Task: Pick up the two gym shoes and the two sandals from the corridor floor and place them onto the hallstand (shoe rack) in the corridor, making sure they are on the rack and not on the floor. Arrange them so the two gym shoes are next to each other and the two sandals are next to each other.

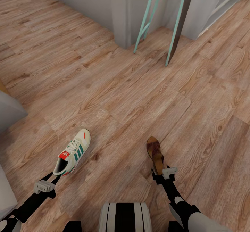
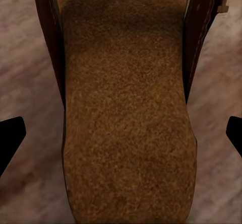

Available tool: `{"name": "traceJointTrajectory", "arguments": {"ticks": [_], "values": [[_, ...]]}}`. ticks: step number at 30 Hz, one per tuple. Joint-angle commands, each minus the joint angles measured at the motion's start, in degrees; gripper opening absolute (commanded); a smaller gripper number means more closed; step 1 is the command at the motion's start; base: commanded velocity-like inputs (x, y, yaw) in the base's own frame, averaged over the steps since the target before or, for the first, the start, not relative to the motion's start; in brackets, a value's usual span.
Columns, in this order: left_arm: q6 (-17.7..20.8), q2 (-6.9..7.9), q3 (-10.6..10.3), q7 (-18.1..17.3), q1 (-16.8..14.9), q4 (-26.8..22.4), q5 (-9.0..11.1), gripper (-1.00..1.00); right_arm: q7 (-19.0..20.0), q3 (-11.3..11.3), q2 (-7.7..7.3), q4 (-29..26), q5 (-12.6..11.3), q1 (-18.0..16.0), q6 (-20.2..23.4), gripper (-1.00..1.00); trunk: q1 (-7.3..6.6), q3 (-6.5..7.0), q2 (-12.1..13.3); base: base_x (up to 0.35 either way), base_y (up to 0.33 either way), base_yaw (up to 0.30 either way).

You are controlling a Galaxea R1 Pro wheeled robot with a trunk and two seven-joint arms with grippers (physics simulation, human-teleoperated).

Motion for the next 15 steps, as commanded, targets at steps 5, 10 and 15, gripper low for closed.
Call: {"name": "traceJointTrajectory", "arguments": {"ticks": [5,10,15], "values": [[0.06,0.00,0.05,-0.40,-0.06,0.04,0.40,-1.00,-0.33,-0.16,0.02,0.05,0.55,-0.02,-0.13,1.00,-0.01,-0.03,-0.01,0.000,0.000,0.000],[0.06,0.00,0.05,-0.40,-0.05,0.06,0.40,-1.00,-0.33,-0.16,0.02,0.05,0.54,-0.02,-0.13,1.00,-0.01,-0.03,-0.01,0.000,0.000,0.000],[0.06,0.00,0.07,-0.40,-0.03,0.06,0.40,-1.00,-0.34,-0.16,0.02,0.05,0.56,-0.02,-0.13,1.00,-0.01,-0.03,-0.01,0.000,0.000,0.000]]}}
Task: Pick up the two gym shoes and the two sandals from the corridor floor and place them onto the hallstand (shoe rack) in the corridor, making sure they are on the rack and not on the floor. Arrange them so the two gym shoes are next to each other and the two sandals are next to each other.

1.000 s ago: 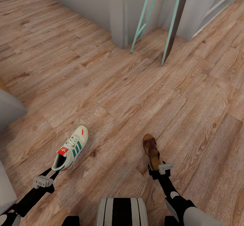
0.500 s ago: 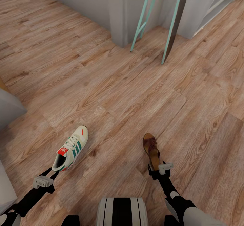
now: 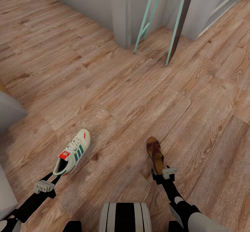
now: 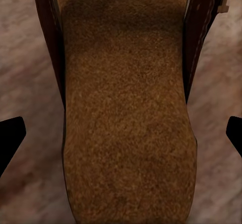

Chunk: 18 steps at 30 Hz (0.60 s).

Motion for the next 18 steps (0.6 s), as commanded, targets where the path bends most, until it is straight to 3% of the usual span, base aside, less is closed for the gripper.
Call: {"name": "traceJointTrajectory", "arguments": {"ticks": [1,7,8,18], "values": [[0.06,0.00,0.05,-0.40,-0.03,0.05,0.40,-1.00,-0.30,-0.16,0.02,0.05,0.54,-0.02,-0.13,1.00,-0.01,-0.03,-0.01,0.000,0.000,0.000],[0.06,0.00,0.04,-0.40,-0.03,0.05,0.40,-1.00,-0.29,-0.16,0.02,0.05,0.54,-0.02,-0.13,1.00,-0.01,-0.03,-0.01,0.000,0.000,0.000],[0.06,0.00,0.04,-0.40,-0.03,0.04,0.40,-1.00,-0.28,-0.16,0.02,0.05,0.54,-0.02,-0.13,-1.00,-0.01,-0.03,-0.01,0.000,0.000,0.000],[0.07,0.00,0.06,-0.40,-0.03,0.04,0.40,-1.00,-0.30,-0.21,0.02,0.05,0.53,-0.02,-0.11,-1.00,-0.01,-0.03,-0.01,0.000,0.000,0.000]]}}
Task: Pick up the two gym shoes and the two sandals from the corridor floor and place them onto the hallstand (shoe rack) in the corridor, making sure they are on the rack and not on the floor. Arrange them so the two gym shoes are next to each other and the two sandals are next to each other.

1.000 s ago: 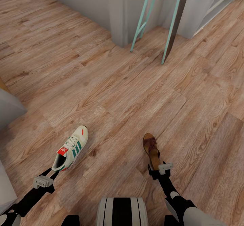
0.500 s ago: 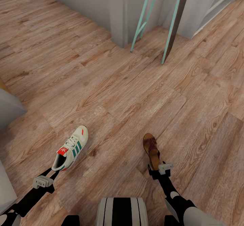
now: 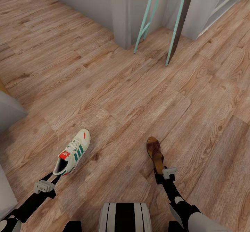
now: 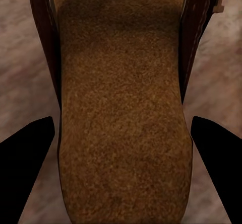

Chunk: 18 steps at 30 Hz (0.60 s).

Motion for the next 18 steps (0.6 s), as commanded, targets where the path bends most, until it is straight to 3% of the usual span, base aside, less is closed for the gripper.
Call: {"name": "traceJointTrajectory", "arguments": {"ticks": [1,18], "values": [[0.06,0.00,0.06,-0.40,-0.03,0.07,0.40,-1.00,-0.24,-0.04,0.02,0.07,0.58,-0.02,-0.13,-1.00,-0.01,-0.03,-0.01,0.000,0.000,0.000],[0.05,0.00,0.10,-0.40,-0.03,0.06,0.40,-1.00,-0.17,-0.04,0.01,-0.01,0.55,-0.01,-0.08,-1.00,-0.01,-0.03,-0.01,0.000,0.000,0.000]]}}
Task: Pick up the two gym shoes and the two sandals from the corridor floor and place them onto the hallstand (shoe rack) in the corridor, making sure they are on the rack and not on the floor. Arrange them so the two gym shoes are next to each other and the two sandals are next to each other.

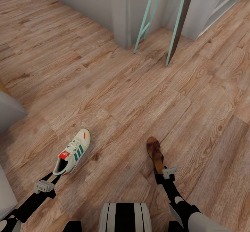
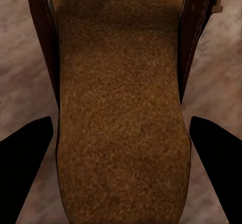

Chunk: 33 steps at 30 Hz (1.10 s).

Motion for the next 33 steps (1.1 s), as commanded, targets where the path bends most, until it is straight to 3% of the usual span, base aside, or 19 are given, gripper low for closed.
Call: {"name": "traceJointTrajectory", "arguments": {"ticks": [1,12,17,18,21,33], "values": [[0.05,0.00,0.05,-0.40,-0.03,0.07,0.40,-1.00,-0.27,-0.14,0.02,-0.02,0.57,-0.01,-0.13,-1.00,-0.01,-0.03,-0.01,0.000,0.000,0.000],[0.06,0.06,0.06,-0.40,-0.03,0.10,0.40,-1.00,0.13,-0.03,0.65,-4.28,0.70,1.25,0.11,-1.00,-0.01,-0.03,-0.01,0.000,0.000,0.000],[0.08,0.04,0.06,-0.40,-0.03,0.11,0.40,-1.00,0.25,-0.01,1.10,-13.41,0.72,5.06,3.12,-1.00,-0.01,-0.03,-0.01,0.000,0.000,0.000],[0.06,0.03,0.06,-0.40,-0.03,0.10,0.40,-1.00,0.36,0.00,1.29,-20.73,0.71,7.98,7.90,-1.00,-0.01,-0.03,-0.01,0.000,0.000,0.000],[0.05,0.02,0.06,-0.40,-0.03,0.10,0.40,-1.00,0.43,0.00,1.36,-24.01,0.66,9.17,9.97,-1.00,-0.01,-0.03,-0.01,0.000,0.000,0.000],[0.05,0.01,0.05,-0.40,-0.03,0.10,0.40,-1.00,0.58,0.00,1.47,-27.50,0.58,10.30,12.06,-1.00,-0.01,-0.03,-0.01,0.000,0.000,0.000]]}}
